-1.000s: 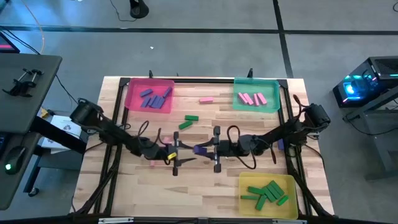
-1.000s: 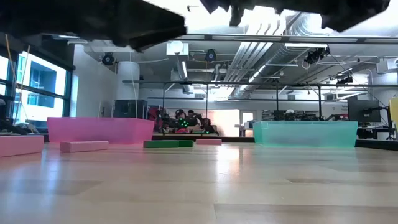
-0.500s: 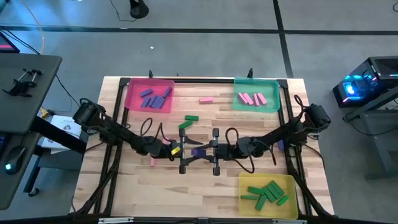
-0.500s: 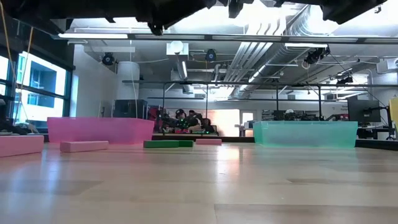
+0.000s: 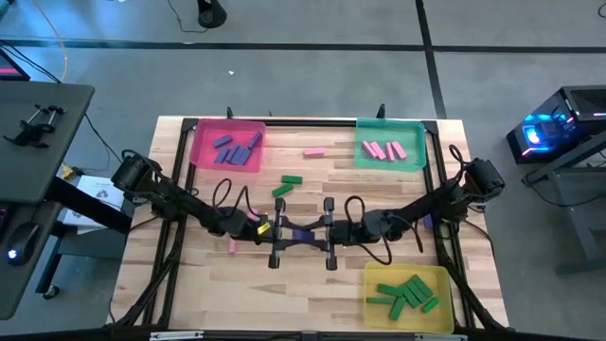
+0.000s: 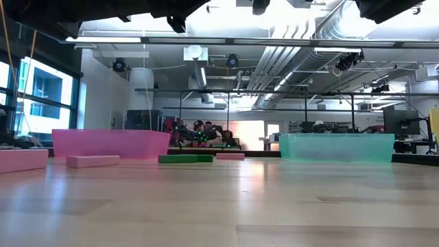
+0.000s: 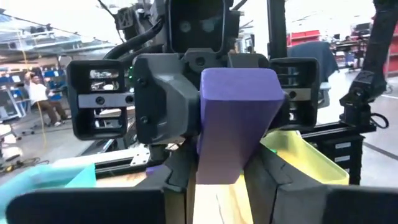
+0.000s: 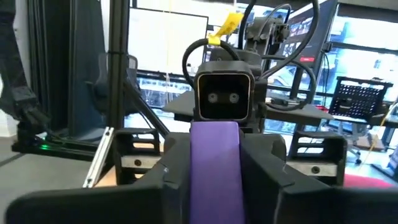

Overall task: Sort blocks
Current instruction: Put the blue block into the red bin

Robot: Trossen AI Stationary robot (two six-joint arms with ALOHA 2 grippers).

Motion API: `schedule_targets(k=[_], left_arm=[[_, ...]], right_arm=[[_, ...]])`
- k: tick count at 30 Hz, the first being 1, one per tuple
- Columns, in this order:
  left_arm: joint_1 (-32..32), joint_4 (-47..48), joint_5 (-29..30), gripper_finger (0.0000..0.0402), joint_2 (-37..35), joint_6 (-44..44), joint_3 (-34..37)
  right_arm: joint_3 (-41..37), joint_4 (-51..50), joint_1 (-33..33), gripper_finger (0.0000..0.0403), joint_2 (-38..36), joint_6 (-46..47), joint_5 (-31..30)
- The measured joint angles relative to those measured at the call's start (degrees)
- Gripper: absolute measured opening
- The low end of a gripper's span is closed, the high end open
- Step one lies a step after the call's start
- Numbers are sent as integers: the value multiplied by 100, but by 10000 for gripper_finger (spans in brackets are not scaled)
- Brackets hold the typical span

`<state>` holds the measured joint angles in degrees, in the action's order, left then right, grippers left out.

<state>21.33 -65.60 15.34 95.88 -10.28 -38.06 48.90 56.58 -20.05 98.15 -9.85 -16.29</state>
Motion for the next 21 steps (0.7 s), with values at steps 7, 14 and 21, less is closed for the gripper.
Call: schedule_targets(k=[7, 14, 21], left_arm=[[45, 334, 29, 74, 0, 86, -2], [46, 2221, 776, 74, -18, 1006, -14], [-347, 6735, 1979, 74, -194, 3046, -853]], right_arm=[[0, -273, 11, 154, 4, 215, 214], [-11, -586, -233, 171, -285, 208, 458], [-11, -1202, -570, 171, -719, 361, 388]])
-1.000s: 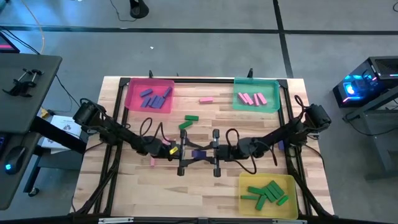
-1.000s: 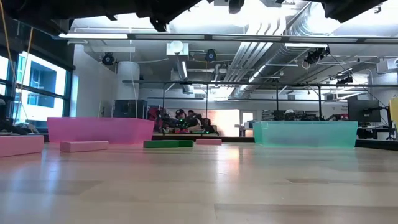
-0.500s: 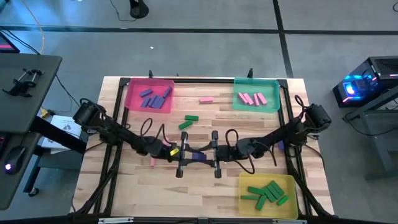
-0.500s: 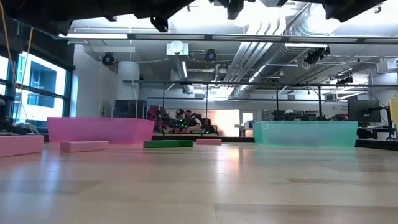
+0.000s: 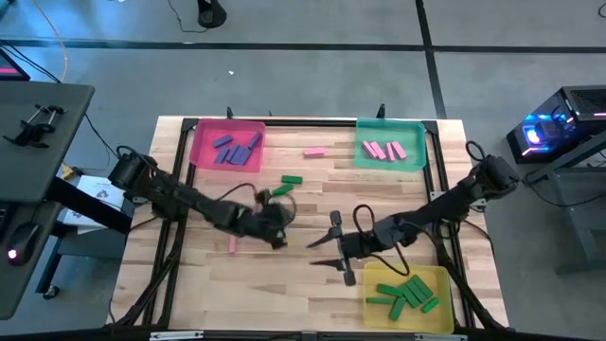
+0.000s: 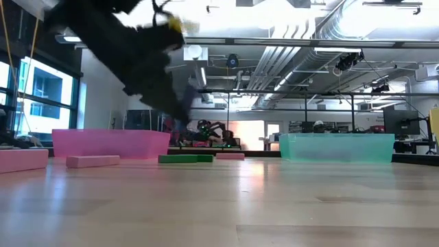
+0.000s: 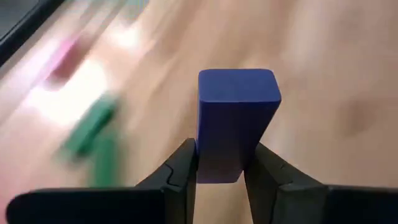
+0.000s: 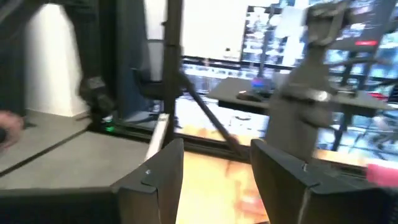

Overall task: Sort blocks
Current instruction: Put the blue block into the red bin

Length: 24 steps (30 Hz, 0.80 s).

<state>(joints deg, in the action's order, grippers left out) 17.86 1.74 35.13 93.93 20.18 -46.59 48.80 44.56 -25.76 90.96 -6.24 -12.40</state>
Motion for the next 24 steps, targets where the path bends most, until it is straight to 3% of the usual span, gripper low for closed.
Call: schedule_targets(k=[5, 10, 17, 24], left_arm=[[-565, 3695, 404, 74, -40, 677, -1152], [-1572, 5549, 592, 74, -47, 374, -1887], [-3576, 5867, -83, 74, -101, -673, -1950], [-5339, 5262, -1027, 74, -80, -1545, -1733]], right_arm=[[2, -179, -241, 172, -34, -22, -396], [4, -450, -359, 172, -37, 29, -870], [4, -611, -491, 172, -37, 42, -968], [4, -638, -590, 172, -37, 29, -970]])
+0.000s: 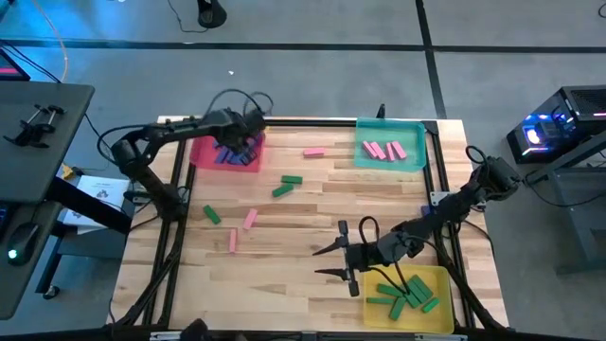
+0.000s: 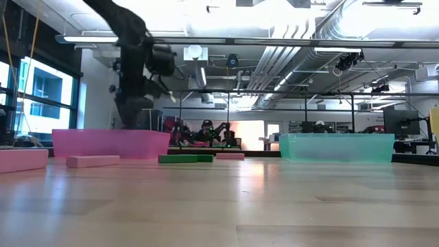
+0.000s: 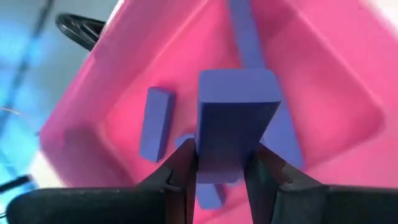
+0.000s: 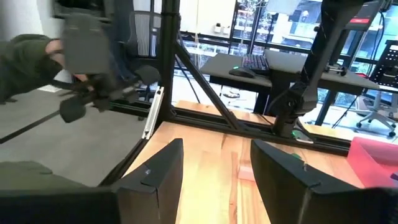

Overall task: Sort blocks
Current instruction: Put the blue block into the red bin, then put the pink block into the blue bin

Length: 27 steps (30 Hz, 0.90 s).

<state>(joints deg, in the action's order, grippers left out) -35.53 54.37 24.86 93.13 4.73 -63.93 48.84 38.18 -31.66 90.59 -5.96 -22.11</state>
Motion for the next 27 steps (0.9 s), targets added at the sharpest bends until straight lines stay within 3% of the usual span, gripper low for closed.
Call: schedule_targets(k=[7, 17, 27], left_arm=[[-816, -588, -1082, 75, 15, -532, 357], [-929, -775, -1211, 81, 366, -691, 494], [-957, -1049, -1139, 173, 443, -546, 443]], right_arm=[[0, -34, 4, 172, 2, 0, -10], [0, -39, 11, 172, 2, 0, -11], [2, -155, 11, 172, 2, 15, -9]])
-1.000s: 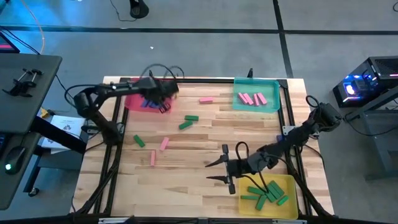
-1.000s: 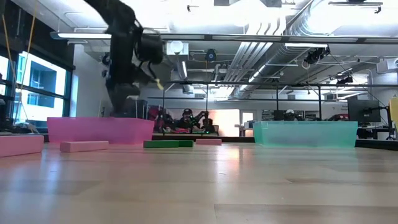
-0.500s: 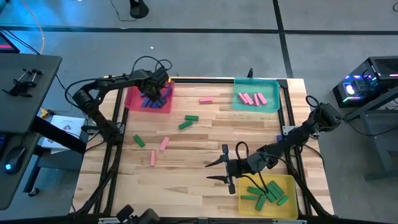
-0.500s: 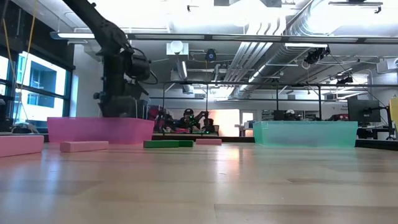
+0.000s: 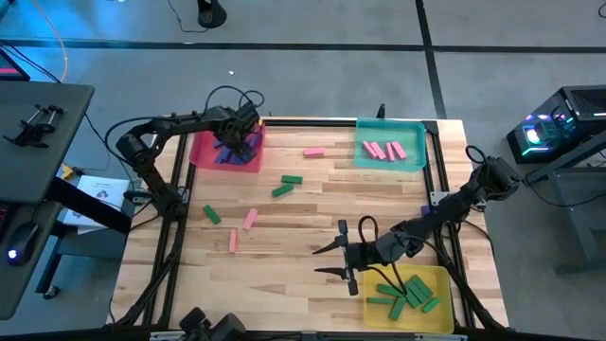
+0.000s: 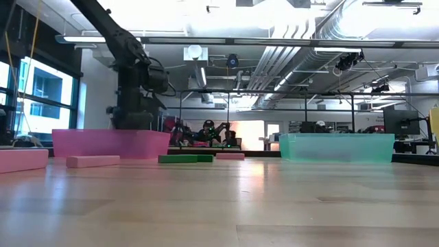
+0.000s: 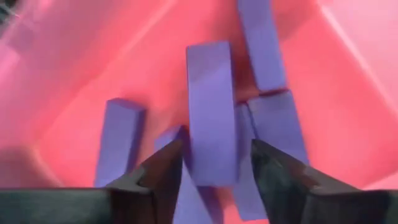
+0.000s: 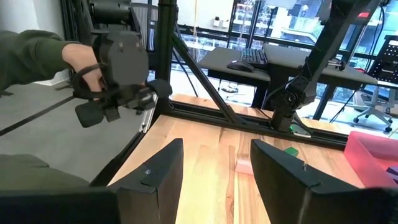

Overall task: Sort blocks
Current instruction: Put the pink block into the blue bin

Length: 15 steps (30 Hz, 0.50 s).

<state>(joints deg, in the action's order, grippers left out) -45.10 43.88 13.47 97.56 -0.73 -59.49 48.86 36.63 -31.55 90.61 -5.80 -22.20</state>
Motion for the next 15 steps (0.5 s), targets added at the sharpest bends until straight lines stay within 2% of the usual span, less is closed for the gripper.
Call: schedule_targets(k=[4, 7, 12, 15], left_arm=[[0, 381, 225, 207, -102, 6, -216], [38, 597, 272, 216, -362, 46, -346], [315, 616, 287, 214, -1194, 201, -283], [752, 565, 291, 213, -1819, 494, -74]], right_arm=[[0, -39, 0, 172, 0, 83, 2], [0, -98, 0, 172, 0, 154, 2], [0, -172, 0, 172, 0, 241, 4], [0, -173, 0, 172, 0, 262, 4]])
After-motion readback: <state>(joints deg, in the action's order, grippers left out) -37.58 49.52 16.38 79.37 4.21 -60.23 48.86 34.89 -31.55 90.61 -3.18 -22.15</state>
